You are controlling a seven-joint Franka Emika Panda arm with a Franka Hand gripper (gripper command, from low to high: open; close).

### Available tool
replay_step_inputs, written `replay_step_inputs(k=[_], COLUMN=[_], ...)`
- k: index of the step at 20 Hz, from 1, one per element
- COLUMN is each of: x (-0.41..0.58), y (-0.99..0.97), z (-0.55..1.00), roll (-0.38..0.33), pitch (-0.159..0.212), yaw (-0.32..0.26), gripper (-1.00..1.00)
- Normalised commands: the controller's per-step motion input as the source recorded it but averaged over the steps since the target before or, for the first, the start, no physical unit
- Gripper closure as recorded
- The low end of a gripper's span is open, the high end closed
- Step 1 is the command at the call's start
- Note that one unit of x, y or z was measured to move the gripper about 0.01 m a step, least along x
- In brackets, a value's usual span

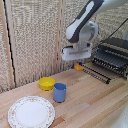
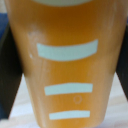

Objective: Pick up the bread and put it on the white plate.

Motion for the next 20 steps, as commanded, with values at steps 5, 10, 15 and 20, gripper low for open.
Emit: replay_step_inputs(k=[5, 10, 15, 20], x=[0.003, 0.0, 0.0, 0.0], y=[0.75, 0.9, 0.97, 0.99], z=[0.69, 0.33, 0.15, 0.03], roll=[0.072, 0.001, -0.018, -0.022], pitch=[0.003, 0.032, 0.038, 0.036], yaw=[-0.023, -0.008, 0.0, 0.0], gripper=[1.0, 1.0, 1.0, 1.0])
